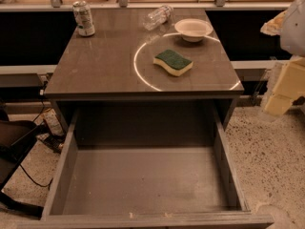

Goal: Move sponge near 7up can

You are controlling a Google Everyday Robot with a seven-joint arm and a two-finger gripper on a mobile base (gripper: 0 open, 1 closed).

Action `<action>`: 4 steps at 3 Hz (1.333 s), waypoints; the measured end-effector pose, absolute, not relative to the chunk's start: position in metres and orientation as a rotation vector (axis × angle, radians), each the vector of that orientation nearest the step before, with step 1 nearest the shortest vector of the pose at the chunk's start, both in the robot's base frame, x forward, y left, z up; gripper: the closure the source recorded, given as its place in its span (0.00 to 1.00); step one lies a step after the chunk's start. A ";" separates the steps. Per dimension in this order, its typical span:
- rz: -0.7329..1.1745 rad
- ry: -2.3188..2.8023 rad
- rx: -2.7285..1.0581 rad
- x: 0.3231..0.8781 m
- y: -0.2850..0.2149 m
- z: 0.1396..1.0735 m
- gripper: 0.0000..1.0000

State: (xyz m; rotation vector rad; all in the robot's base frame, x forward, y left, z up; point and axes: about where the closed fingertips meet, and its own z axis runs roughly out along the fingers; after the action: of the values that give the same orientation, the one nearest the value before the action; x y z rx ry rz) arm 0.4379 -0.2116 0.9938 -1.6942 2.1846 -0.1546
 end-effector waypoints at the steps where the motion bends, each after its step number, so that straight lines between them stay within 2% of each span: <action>1: -0.153 2.182 -1.686 0.439 -0.212 0.993 0.00; 2: -0.118 2.149 -1.562 0.463 -0.213 0.985 0.00; 4: 0.173 2.001 -1.140 0.574 -0.213 0.946 0.00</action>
Offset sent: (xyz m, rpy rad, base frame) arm 0.0854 -0.0091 -0.0286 0.3147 -0.2137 -0.1626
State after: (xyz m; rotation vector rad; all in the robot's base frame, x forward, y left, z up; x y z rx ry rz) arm 0.5740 -0.2127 0.9456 -1.1405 2.0014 0.1727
